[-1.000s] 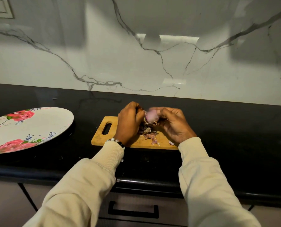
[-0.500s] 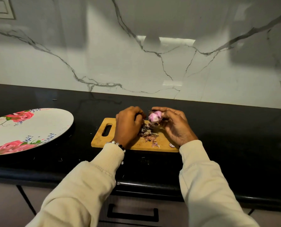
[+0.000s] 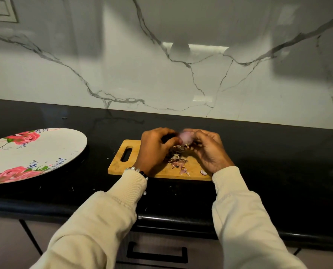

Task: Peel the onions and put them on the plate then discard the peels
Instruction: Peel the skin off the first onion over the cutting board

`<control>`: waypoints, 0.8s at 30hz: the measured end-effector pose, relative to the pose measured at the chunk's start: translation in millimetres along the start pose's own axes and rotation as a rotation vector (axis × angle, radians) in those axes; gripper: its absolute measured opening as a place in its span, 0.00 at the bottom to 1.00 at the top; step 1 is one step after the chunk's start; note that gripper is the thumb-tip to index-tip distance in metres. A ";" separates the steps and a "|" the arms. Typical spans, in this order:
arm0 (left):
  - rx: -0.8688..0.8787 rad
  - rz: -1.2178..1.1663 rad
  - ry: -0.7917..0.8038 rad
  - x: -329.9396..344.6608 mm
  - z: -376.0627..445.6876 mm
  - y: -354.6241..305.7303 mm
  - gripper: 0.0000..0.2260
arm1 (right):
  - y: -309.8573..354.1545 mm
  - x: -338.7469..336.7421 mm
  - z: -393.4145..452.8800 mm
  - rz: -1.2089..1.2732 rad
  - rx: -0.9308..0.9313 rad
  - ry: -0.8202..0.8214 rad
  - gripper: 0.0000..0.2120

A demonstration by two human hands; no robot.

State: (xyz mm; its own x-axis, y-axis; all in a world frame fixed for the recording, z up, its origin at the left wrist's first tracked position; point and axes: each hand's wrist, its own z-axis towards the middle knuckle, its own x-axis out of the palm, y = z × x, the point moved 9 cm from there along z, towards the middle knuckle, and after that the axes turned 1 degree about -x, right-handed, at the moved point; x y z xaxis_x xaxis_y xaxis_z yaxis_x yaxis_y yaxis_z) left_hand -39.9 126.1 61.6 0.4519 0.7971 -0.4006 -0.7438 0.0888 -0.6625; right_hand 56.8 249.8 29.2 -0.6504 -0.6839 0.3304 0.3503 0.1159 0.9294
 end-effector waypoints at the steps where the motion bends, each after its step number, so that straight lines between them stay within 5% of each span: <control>1: -0.009 -0.019 0.014 1.5 -0.3 0.4 0.10 | 0.5 -0.2 -0.6 0.003 -0.001 -0.003 0.11; 5: -0.092 -0.147 0.028 2.9 -1.4 5.3 0.10 | 1.7 1.6 -2.9 -0.004 0.003 0.010 0.13; 24: -0.089 -0.044 -0.040 -3.7 0.6 5.1 0.07 | -1.9 5.2 -7.3 0.101 0.066 -0.004 0.09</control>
State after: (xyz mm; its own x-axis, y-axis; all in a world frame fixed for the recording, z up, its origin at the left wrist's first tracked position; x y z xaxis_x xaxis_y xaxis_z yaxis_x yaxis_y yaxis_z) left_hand -45.6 123.9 60.1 0.4620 0.8169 -0.3454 -0.6763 0.0725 -0.7330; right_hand 57.7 240.8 27.9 -0.6168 -0.6636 0.4233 0.3691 0.2312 0.9002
